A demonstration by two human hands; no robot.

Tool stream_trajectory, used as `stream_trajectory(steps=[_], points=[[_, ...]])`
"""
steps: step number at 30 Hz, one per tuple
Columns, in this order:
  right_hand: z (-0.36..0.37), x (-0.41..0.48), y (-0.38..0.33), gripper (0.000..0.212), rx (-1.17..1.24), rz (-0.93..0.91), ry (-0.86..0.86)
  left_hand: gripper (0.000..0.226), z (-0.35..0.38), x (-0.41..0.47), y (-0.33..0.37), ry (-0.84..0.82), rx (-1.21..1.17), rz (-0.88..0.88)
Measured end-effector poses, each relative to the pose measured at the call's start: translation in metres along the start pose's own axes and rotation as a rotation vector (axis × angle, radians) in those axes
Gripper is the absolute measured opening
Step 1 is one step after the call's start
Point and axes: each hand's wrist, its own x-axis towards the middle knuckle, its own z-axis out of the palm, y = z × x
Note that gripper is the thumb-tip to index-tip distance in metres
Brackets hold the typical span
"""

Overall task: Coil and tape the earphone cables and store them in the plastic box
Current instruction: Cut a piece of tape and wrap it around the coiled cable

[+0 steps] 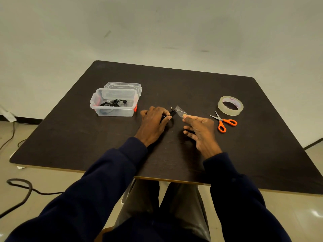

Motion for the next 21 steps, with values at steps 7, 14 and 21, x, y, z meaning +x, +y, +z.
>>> stream_trajectory(steps=[7,14,21], points=[[0.003,-0.003,-0.003,0.007,0.035,-0.002,0.003,0.01,0.0,0.005,-0.003,0.018,-0.186,-0.091],[0.018,-0.004,-0.005,0.017,0.07,0.044,-0.021,0.008,-0.005,0.008,0.003,0.042,-0.32,-0.161],[0.03,-0.002,-0.006,0.011,0.089,0.063,0.011,0.02,-0.003,0.006,0.002,0.067,-0.383,-0.154]])
